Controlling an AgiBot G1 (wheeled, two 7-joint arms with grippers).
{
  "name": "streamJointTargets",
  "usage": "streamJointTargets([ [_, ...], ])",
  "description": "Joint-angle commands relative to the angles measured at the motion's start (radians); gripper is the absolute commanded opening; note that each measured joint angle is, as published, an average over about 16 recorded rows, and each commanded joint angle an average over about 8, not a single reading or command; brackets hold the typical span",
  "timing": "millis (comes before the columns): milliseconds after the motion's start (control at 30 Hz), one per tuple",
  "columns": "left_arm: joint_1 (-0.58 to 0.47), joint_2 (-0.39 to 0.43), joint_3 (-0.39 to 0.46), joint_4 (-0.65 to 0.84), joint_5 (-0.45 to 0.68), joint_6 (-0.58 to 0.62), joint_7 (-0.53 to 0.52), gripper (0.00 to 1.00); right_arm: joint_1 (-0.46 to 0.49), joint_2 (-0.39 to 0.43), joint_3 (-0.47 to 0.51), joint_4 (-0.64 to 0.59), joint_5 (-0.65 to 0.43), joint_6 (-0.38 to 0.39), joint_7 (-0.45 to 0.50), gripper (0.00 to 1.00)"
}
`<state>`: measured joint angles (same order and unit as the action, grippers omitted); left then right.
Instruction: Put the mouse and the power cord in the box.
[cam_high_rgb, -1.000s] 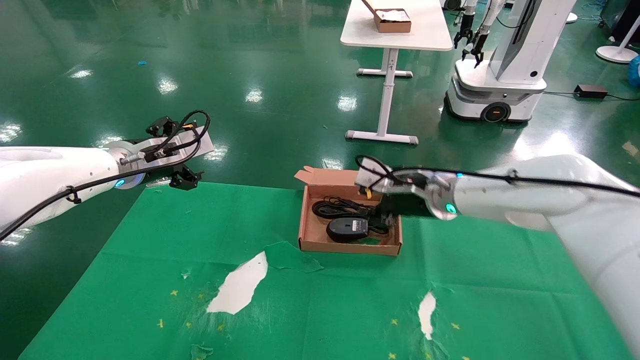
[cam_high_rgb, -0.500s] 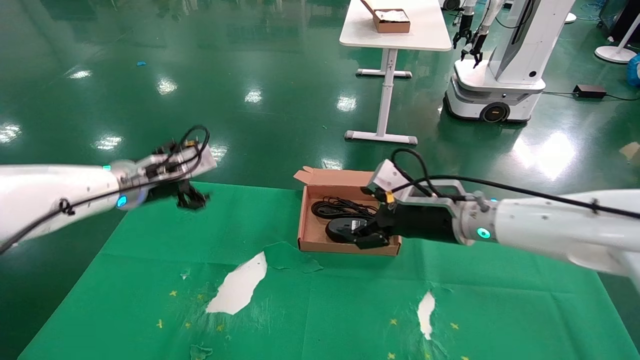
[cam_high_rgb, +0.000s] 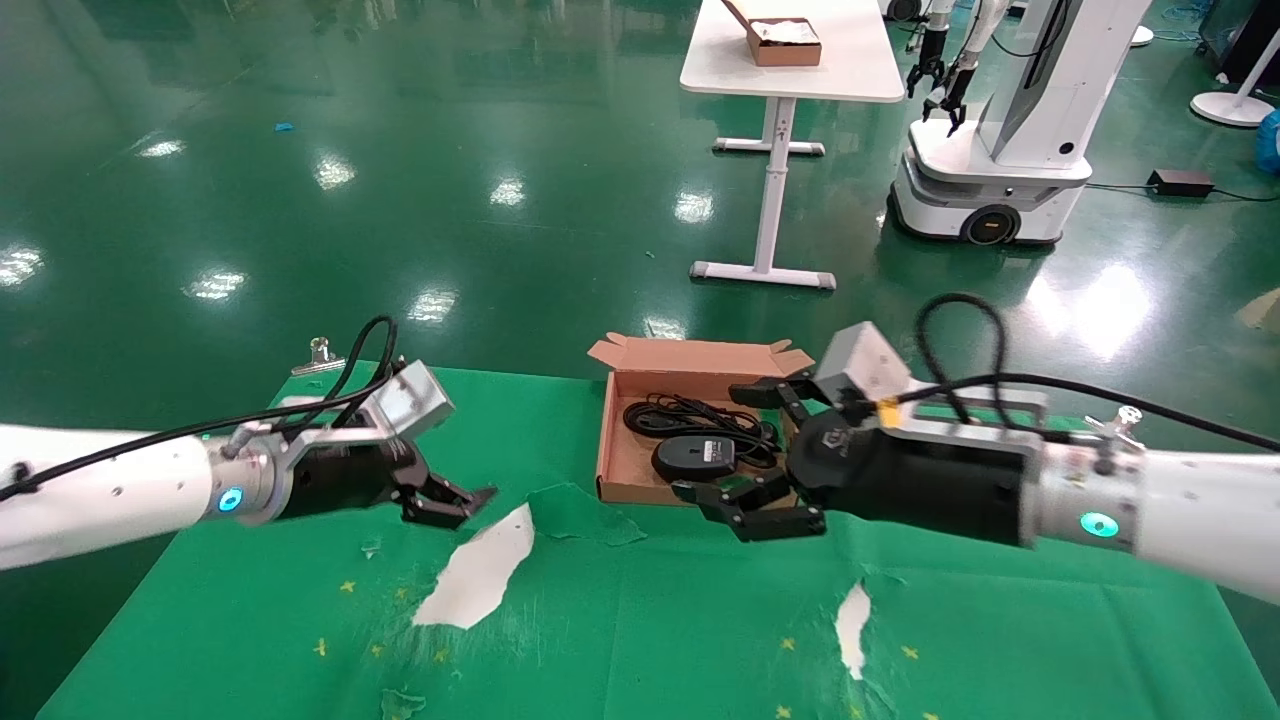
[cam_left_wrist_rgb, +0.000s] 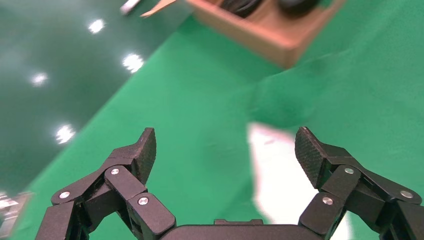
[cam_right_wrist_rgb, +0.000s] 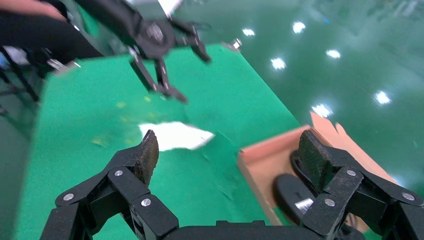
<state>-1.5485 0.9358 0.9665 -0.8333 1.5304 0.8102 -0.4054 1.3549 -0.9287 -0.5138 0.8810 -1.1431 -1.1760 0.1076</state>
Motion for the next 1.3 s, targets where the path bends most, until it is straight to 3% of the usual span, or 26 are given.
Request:
streamJointTargets([
  [33, 0.024, -0.017, -0.035, -0.023, -0.041, 0.035, 0.011, 1.00, -0.022, 0.025, 0.019, 0.032, 0.033, -0.025, 0.006, 1.00],
  [767, 0.291, -0.199, -0.422, -0.277, -0.491, 0.421, 0.134, 1.00, -0.262, 0.297, 0.219, 0.377, 0.386, -0.299, 0.075, 1.00],
  [1300, 0.473, -0.324, -0.686, -0.450, -0.799, 0.685, 0.217, 1.00, -0.282, 0.320, 0.235, 0.405, 0.417, -0.322, 0.079, 1.00],
])
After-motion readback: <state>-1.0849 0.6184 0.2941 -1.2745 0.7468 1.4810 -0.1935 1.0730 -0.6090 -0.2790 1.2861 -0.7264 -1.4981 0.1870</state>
